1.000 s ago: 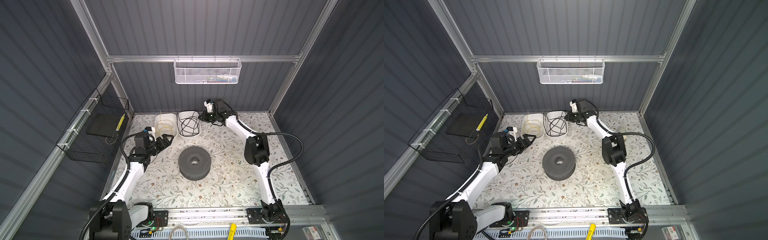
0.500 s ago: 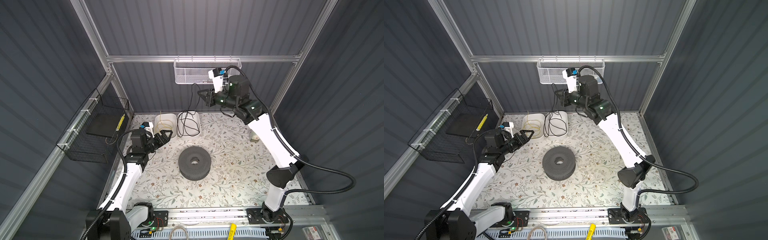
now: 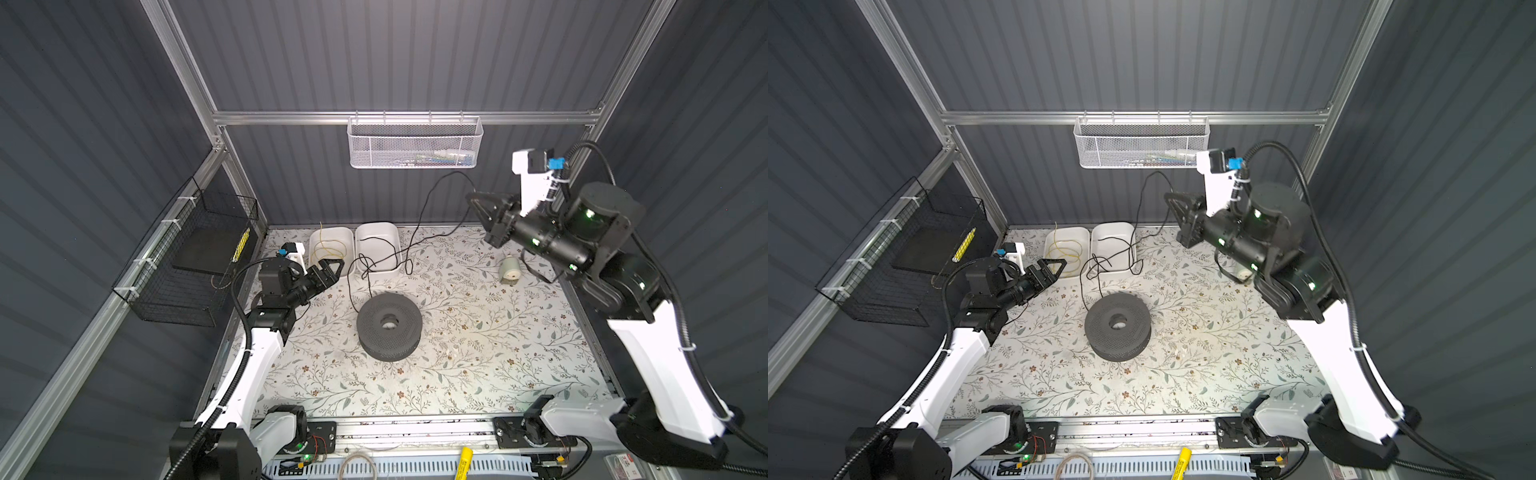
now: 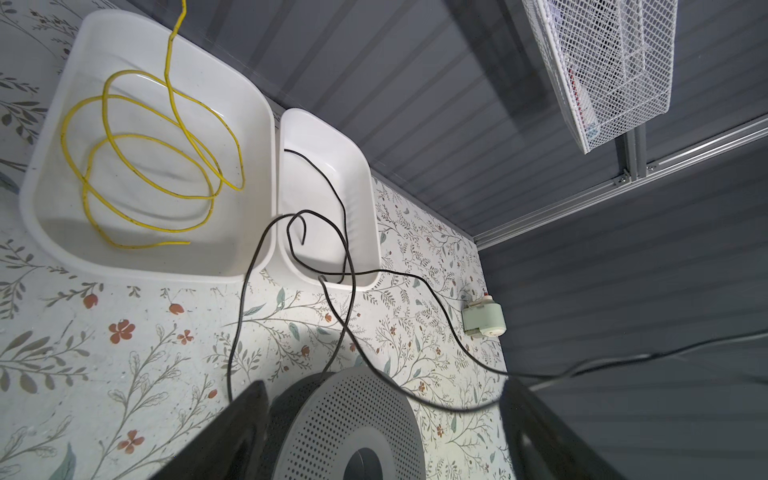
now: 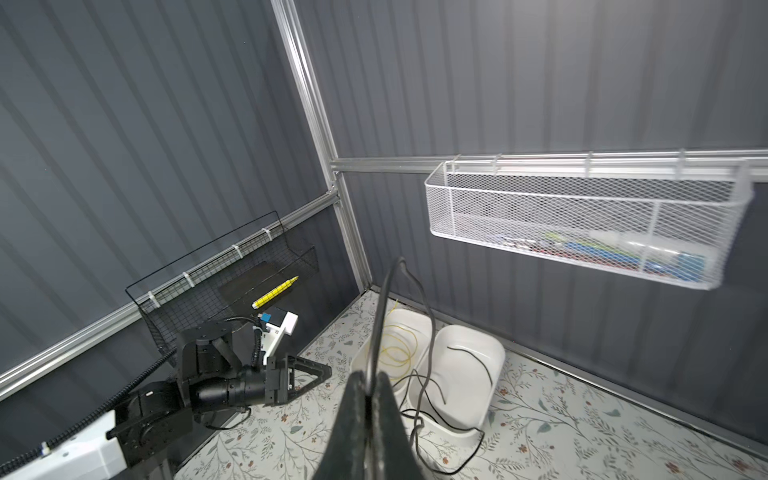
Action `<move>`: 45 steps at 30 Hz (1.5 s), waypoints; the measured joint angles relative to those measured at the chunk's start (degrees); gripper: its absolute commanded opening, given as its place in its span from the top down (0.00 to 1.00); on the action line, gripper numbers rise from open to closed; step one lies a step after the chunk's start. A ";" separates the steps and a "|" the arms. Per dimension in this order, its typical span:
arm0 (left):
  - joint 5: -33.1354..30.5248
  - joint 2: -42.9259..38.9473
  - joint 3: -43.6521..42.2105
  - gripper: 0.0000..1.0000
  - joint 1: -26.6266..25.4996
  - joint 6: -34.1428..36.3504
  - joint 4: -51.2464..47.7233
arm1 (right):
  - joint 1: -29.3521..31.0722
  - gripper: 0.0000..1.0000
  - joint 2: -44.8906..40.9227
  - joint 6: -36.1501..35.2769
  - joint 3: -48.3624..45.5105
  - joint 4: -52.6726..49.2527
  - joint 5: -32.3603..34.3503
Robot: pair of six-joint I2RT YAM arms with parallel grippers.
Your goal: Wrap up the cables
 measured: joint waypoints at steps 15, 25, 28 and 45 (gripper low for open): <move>-0.22 6.67 -4.24 0.15 -0.50 -0.02 3.69 | 0.00 0.50 -19.28 5.46 -46.60 -4.70 13.35; -8.79 22.60 10.21 0.22 -12.79 5.86 0.74 | -0.72 0.44 -8.00 5.03 -45.27 3.41 13.20; -11.72 29.16 16.44 0.33 -13.86 8.04 -0.85 | -2.56 0.45 -1.27 4.92 -44.63 7.91 9.99; -11.47 38.84 25.97 1.00 -16.39 15.32 -7.04 | -10.16 0.50 19.12 9.44 -40.28 22.56 -3.91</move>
